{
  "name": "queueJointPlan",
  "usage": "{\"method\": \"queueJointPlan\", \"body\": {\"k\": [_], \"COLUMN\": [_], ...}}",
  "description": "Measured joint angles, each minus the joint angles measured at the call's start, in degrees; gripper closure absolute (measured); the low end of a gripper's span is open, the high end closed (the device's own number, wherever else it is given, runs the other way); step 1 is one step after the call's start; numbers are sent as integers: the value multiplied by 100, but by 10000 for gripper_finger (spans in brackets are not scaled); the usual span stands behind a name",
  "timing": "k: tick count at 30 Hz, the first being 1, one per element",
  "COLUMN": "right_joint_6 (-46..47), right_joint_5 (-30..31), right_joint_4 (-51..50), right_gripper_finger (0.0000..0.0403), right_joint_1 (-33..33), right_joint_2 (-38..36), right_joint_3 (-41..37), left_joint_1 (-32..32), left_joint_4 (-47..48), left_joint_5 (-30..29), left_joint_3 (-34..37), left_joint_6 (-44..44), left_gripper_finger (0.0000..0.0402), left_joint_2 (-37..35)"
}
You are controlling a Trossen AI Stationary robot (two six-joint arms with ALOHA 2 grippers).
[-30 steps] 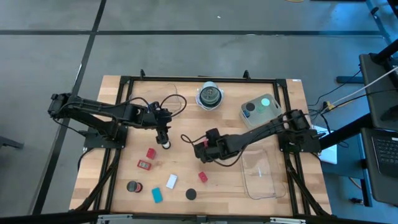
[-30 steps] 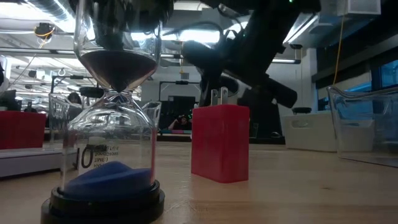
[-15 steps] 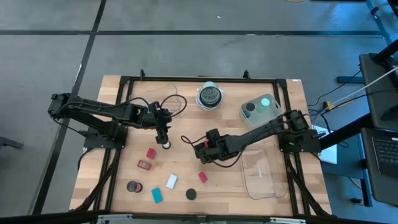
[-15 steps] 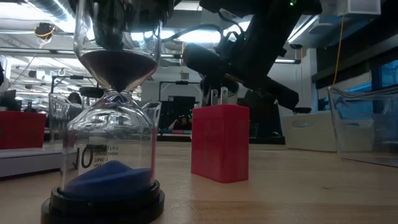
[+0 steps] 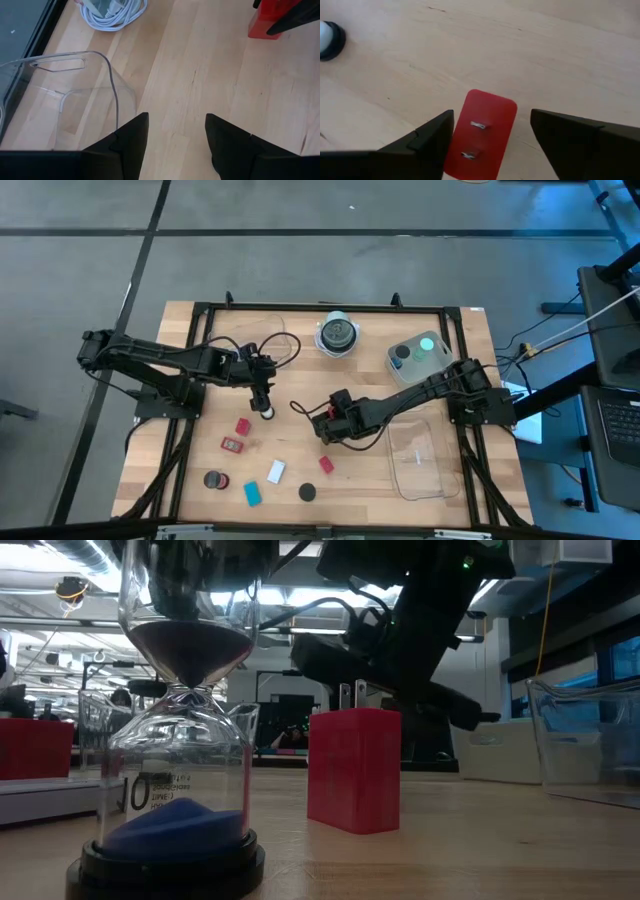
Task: Pick & Place Office items
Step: Move the top right red charger adapter to the top middle of the table
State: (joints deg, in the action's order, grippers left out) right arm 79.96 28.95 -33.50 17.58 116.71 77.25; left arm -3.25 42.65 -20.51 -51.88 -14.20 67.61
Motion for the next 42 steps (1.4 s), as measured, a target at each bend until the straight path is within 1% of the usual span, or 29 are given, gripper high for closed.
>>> {"method": "queueJointPlan", "body": {"k": [3, 9, 10, 11, 17, 21, 26, 32, 37, 42], "right_joint_6": [-120, -441, -527, -600, -1172, -1548, -2220, -3062, -3529, -3944], "right_joint_5": [-67, -233, -244, -250, -294, -341, -516, -900, -1050, -1208], "right_joint_4": [0, -1, 6, 10, 35, 225, 775, 1547, 1739, 1725], "right_gripper_finger": [179, 269, 281, 284, 284, 284, 284, 284, 284, 284], "right_joint_1": [0, -32, -41, -50, -168, -351, -794, -1370, -1647, -1774], "right_joint_2": [0, 2, 0, 0, 0, 1, 7, 7, 7, 7], "right_joint_3": [0, 0, 1, 2, 2, 0, -4, -4, -4, -4], "left_joint_1": [0, 0, 0, 0, 0, 0, 0, -1, 0, -1], "left_joint_4": [0, 0, 0, 0, 0, 0, 0, 2, 2, 6], "left_joint_5": [-1, -2, -2, -2, -4, -4, -5, -6, -10, -162], "left_joint_3": [0, 0, 0, 0, 0, 0, 0, 0, 0, 0], "left_joint_6": [1, 1, 1, 0, 1, -1, -8, -14, -6, -4], "left_gripper_finger": [208, 208, 208, 208, 208, 208, 208, 208, 208, 208], "left_joint_2": [0, 0, 0, 0, 0, 0, 0, 0, 0, 0]}}
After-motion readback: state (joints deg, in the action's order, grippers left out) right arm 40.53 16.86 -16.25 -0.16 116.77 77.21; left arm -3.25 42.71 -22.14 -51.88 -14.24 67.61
